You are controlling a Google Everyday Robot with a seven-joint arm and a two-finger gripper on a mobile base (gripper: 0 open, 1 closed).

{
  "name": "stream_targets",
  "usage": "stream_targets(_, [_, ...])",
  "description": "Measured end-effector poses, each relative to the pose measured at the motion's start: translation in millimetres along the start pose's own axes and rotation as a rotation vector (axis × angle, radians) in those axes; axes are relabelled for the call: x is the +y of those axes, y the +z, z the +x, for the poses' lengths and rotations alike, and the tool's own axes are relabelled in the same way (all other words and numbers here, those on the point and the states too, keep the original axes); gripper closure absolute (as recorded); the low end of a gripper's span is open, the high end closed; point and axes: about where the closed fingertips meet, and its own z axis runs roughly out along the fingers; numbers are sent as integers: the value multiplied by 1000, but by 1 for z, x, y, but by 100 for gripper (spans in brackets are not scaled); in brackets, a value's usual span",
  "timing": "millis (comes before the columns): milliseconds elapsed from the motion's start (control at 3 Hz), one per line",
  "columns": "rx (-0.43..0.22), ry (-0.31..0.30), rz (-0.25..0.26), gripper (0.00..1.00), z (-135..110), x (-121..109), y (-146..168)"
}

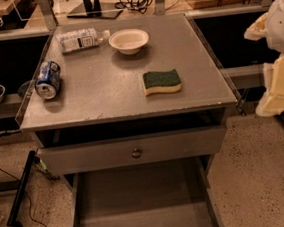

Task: Place sponge into middle drawer

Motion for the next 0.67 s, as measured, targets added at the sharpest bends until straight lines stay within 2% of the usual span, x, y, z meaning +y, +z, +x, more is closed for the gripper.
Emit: stream_targets(667, [-55, -198, -27, 0, -44, -25, 24])
